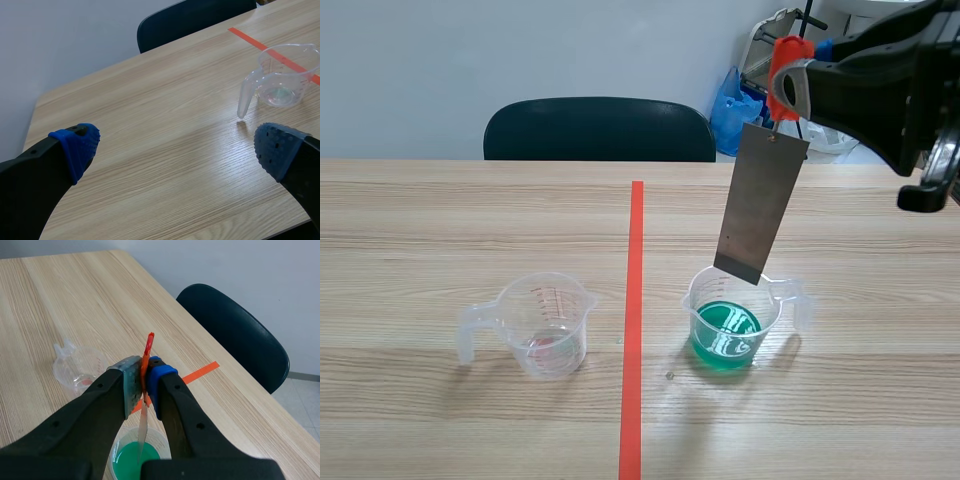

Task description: Do the redox reaction experiment

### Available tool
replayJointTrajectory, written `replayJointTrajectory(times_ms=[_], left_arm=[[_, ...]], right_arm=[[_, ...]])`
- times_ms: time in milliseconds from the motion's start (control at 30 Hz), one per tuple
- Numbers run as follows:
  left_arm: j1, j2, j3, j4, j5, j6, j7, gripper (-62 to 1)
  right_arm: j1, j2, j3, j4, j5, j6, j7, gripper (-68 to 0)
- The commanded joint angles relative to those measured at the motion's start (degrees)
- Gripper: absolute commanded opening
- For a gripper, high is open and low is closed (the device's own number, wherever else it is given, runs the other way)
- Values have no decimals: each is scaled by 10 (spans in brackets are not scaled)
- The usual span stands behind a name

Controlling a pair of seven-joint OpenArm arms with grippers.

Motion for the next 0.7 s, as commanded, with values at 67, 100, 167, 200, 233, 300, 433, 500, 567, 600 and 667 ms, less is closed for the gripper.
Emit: replayJointTrajectory(times_ms=[67, 100, 167, 200, 233, 300, 433, 500, 567, 600, 667], left_arm=[[1, 3, -7, 2, -4, -1, -11, 14], [1, 3, -7, 2, -4, -1, -11, 14], [1, 3, -7, 2, -4, -1, -13, 14], [1, 3, -7, 2, -4, -1, -12, 14], [1, 3, -7, 2, -4, -1, -12, 14], [1, 3, -7, 2, -4, -1, -13, 14], [1, 0, -7, 3, -6, -5, -12, 14], [1, -9, -7, 3, -6, -8, -10, 14], [1, -22, -6, 3, -7, -9, -5, 14], [1, -30, -6, 3, -10, -14, -2, 14], [0, -50, -3, 3, -17, -31, 1, 14]], right_arm=[[9, 9, 6, 11, 8, -2, 10, -669], [9, 9, 6, 11, 8, -2, 10, -669], [9, 9, 6, 11, 8, -2, 10, -669], [9, 9, 6, 11, 8, -2, 10, -669], [9, 9, 6, 11, 8, -2, 10, -669], [9, 9, 6, 11, 8, -2, 10, -669], [9, 9, 6, 11, 8, -2, 10, -669], [9, 9, 6, 11, 8, -2, 10, -669], [9, 9, 6, 11, 8, -2, 10, -669], [9, 9, 6, 11, 8, -2, 10, -669], [9, 9, 6, 11, 8, -2, 10, -669]])
